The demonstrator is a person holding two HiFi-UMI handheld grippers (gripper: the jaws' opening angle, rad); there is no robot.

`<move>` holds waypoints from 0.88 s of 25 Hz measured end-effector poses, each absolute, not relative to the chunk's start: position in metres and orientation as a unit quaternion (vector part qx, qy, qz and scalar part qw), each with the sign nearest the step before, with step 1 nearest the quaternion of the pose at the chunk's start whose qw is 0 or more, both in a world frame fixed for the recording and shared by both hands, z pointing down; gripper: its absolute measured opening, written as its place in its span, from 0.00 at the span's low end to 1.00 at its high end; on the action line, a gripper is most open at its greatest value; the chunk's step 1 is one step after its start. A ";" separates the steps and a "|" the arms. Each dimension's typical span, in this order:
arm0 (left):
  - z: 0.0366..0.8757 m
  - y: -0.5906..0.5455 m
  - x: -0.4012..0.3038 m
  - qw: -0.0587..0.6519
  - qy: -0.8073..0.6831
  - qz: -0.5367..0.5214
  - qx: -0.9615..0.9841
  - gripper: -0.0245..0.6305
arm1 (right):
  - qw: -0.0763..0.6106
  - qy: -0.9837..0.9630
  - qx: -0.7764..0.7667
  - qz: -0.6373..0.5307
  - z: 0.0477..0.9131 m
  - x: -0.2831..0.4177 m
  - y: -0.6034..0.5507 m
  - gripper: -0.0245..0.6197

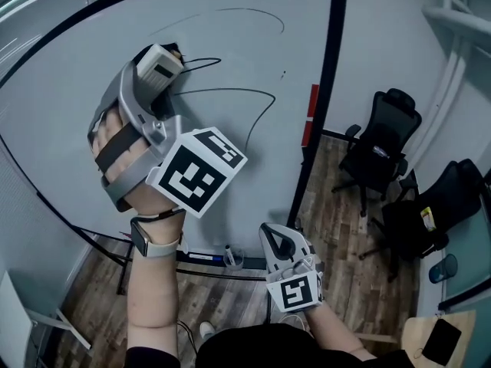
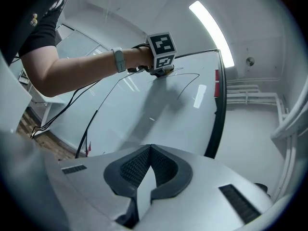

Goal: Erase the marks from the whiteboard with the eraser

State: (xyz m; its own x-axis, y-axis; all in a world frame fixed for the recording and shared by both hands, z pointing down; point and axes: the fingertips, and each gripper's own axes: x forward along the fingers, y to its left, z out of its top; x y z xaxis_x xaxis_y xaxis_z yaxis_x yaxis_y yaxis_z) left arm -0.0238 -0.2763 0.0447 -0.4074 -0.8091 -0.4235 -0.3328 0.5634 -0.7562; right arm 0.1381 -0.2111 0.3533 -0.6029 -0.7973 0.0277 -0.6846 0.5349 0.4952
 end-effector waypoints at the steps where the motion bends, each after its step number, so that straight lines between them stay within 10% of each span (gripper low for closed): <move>1: 0.044 -0.276 -0.011 0.412 0.781 -0.292 -0.367 0.43 | 0.127 -0.864 0.432 -0.223 0.353 0.145 -0.210 0.08; 9: 0.043 -0.276 0.072 0.459 0.738 -0.270 -0.415 0.43 | 0.128 -0.844 0.472 -0.220 0.350 0.185 -0.201 0.08; 22: 0.054 -0.279 -0.018 0.413 0.740 -0.268 -0.458 0.44 | 0.132 -0.861 0.437 -0.224 0.347 0.111 -0.202 0.08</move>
State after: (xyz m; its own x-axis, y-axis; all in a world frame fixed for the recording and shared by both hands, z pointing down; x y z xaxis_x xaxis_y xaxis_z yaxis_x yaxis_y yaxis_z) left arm -0.0178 -0.2785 0.0542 -0.2383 -0.8997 -0.3658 -0.4564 0.4362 -0.7755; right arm 0.1114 -0.2017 0.3470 -0.5824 -0.8123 0.0316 -0.6936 0.5169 0.5017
